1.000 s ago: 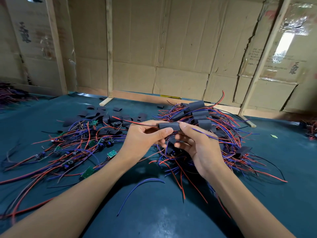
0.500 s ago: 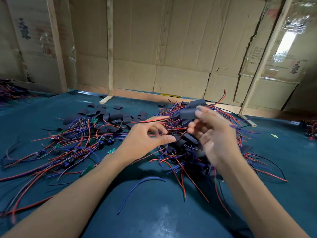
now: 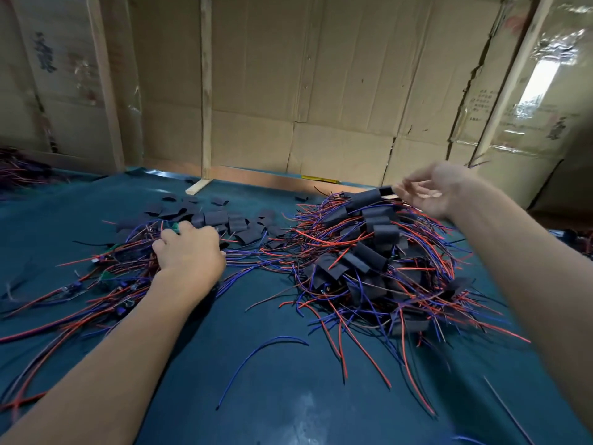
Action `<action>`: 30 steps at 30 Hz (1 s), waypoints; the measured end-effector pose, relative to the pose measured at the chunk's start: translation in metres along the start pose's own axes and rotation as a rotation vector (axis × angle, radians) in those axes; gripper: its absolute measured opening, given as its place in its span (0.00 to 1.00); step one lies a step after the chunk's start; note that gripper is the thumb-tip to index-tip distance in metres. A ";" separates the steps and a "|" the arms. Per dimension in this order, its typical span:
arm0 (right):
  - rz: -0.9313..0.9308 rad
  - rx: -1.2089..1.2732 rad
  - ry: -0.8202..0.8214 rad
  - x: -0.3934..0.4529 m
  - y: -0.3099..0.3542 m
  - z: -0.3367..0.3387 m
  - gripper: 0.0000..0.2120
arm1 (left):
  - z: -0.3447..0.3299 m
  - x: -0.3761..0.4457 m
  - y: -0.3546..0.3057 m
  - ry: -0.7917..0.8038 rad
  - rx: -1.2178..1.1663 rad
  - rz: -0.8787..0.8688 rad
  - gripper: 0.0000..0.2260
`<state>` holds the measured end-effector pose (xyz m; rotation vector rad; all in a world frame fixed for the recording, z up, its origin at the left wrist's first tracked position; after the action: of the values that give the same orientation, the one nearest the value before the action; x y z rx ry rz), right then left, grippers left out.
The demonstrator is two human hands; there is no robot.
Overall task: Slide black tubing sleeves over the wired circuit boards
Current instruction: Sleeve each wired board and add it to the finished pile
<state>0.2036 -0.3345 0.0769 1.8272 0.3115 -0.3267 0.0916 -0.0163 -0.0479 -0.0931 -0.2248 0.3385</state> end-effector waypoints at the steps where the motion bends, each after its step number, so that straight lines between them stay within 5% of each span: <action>1: -0.006 -0.003 -0.012 0.000 0.000 0.001 0.10 | 0.001 0.000 -0.001 -0.016 -0.020 -0.009 0.16; 3: -0.012 0.073 -0.019 -0.004 0.003 0.006 0.16 | 0.003 0.000 -0.001 -0.034 -0.060 -0.023 0.15; 7: 0.032 0.282 -0.040 -0.025 -0.005 0.020 0.03 | 0.007 0.001 0.003 -0.062 -0.104 -0.058 0.17; 12: 0.380 0.482 -0.166 -0.040 -0.034 0.030 0.04 | -0.002 0.004 -0.012 0.051 0.043 -0.383 0.17; 13: 0.501 0.487 -0.211 -0.043 -0.044 0.029 0.14 | -0.005 0.003 -0.017 0.078 0.049 -0.432 0.14; 15: 0.735 0.364 -0.252 -0.050 -0.070 0.020 0.31 | -0.006 0.004 -0.020 0.057 0.047 -0.446 0.06; 21: 1.152 -0.387 -0.236 -0.049 -0.138 -0.004 0.22 | 0.004 0.003 -0.017 -0.065 -0.039 -0.453 0.08; 25: 1.255 -0.628 -0.191 -0.052 -0.160 -0.009 0.19 | 0.016 -0.003 -0.021 -0.365 -0.138 -0.544 0.08; 30: 1.151 -0.681 -0.013 -0.053 -0.173 -0.025 0.10 | 0.037 -0.024 -0.032 -0.902 -0.307 -0.810 0.15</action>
<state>0.0909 -0.2659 -0.0499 1.0785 -0.5892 0.5211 0.0707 -0.0524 -0.0126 -0.1391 -1.1679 -0.4953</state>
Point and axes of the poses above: each hand's wrist, its own x-axis towards the middle knuckle, its own z-axis out of the back of the hand, y = z × x, the point moved 2 cm from there along x, towards the middle knuckle, and after that the axes turned 15 degrees about -z, right-handed, at the moved point
